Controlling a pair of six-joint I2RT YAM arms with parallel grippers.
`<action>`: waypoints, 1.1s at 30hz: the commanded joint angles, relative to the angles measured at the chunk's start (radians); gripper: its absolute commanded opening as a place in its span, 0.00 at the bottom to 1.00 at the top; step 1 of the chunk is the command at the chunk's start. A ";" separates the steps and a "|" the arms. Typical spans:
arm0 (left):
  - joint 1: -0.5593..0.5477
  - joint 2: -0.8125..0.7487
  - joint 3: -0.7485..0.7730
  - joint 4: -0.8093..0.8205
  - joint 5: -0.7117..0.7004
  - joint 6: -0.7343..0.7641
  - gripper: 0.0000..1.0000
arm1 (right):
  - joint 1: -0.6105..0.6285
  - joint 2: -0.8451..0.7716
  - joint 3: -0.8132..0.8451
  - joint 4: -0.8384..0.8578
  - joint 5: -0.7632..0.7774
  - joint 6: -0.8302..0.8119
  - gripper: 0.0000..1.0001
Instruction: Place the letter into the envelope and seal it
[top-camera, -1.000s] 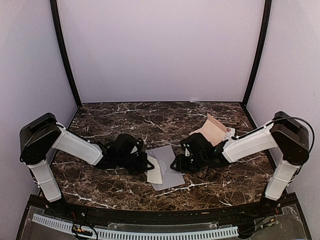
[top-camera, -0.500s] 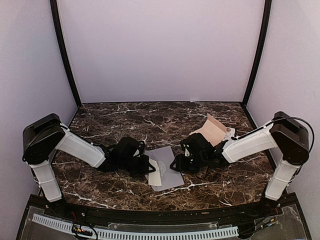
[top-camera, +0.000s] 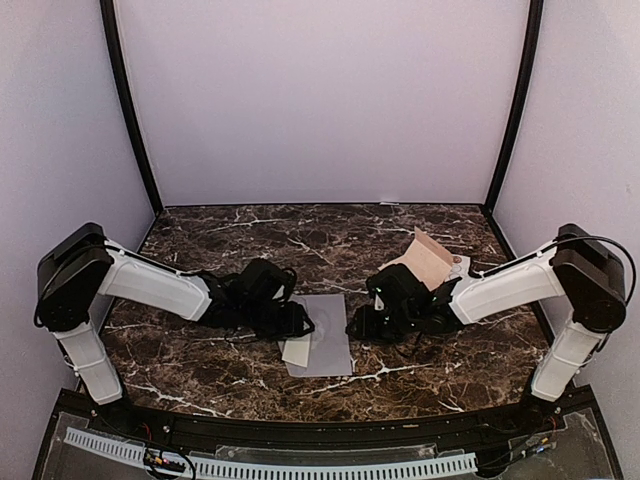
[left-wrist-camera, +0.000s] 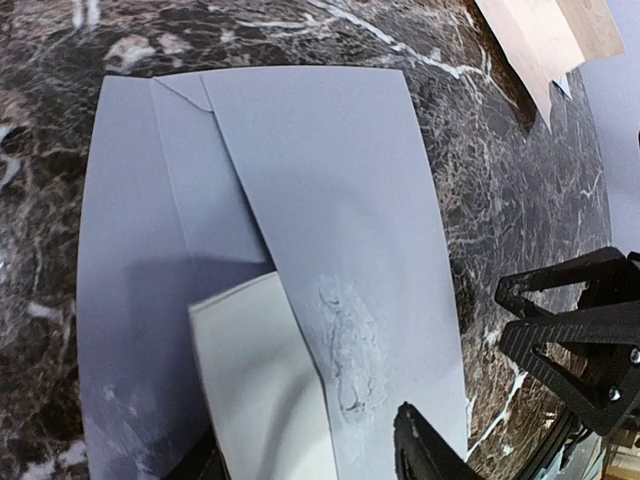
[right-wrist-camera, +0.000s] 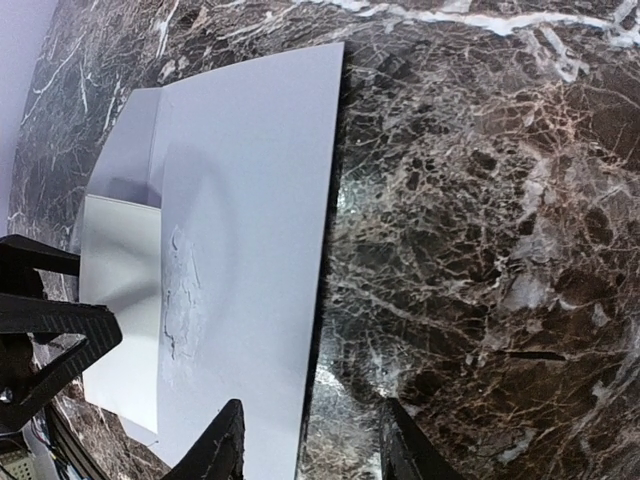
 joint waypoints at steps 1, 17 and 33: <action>-0.003 -0.082 0.025 -0.172 -0.067 0.078 0.54 | 0.013 -0.038 0.012 -0.016 0.020 -0.018 0.43; -0.004 -0.191 -0.043 -0.238 -0.018 0.053 0.46 | 0.030 -0.071 -0.035 0.011 -0.083 0.011 0.45; -0.004 -0.139 -0.081 -0.198 -0.002 0.043 0.31 | 0.041 -0.017 -0.040 0.049 -0.102 0.031 0.42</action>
